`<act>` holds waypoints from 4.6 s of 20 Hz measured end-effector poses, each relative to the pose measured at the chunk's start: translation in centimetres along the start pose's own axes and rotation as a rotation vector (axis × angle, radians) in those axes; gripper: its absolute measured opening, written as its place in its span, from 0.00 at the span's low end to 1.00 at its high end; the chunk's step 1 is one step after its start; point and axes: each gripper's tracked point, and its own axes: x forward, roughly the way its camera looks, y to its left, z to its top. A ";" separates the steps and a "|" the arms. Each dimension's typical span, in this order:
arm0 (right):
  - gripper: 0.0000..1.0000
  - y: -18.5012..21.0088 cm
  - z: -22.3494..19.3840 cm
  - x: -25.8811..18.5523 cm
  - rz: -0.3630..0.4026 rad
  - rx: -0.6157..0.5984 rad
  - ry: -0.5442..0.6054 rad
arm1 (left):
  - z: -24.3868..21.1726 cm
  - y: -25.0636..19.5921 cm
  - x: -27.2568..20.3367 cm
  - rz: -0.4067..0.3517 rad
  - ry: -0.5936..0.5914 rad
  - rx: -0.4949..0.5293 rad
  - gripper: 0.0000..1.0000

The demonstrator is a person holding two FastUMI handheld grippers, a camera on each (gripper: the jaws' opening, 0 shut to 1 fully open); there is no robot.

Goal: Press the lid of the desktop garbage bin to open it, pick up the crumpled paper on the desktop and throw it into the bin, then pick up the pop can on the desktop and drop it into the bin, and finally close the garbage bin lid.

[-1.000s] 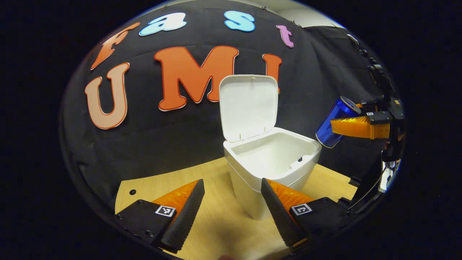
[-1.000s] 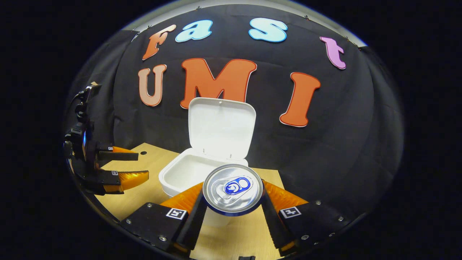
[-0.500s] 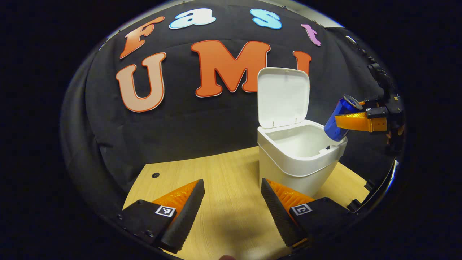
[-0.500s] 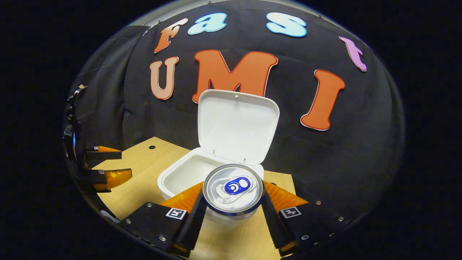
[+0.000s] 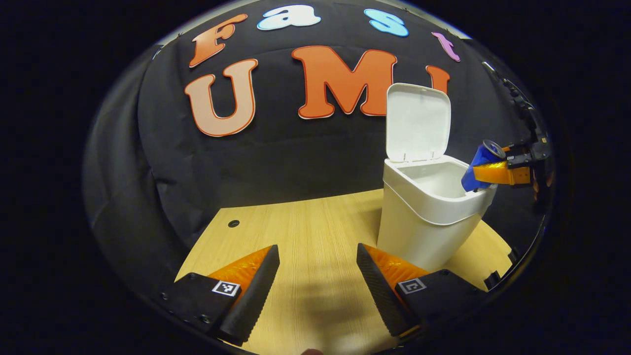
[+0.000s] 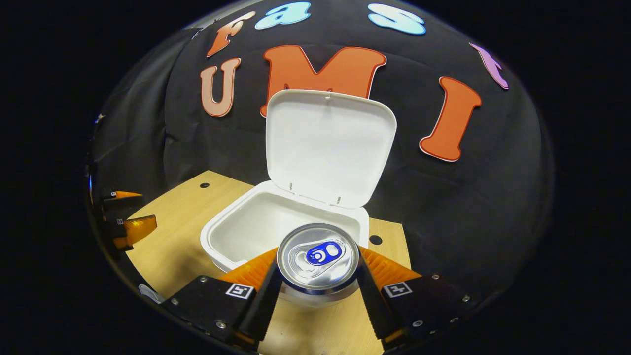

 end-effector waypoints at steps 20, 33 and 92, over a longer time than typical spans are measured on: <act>0.83 -2.3 16.8 -0.5 -0.110 -0.006 -0.261 | 1.1 7.8 -1.0 0.101 -0.068 -0.020 1.00; 0.78 -2.9 24.4 4.5 -0.148 0.025 -0.319 | 0.8 11.6 -1.6 0.176 -0.093 -0.049 1.00; 0.76 10.4 6.6 -2.3 -0.195 0.152 -0.293 | 5.7 15.3 -2.1 0.069 -0.266 -0.063 1.00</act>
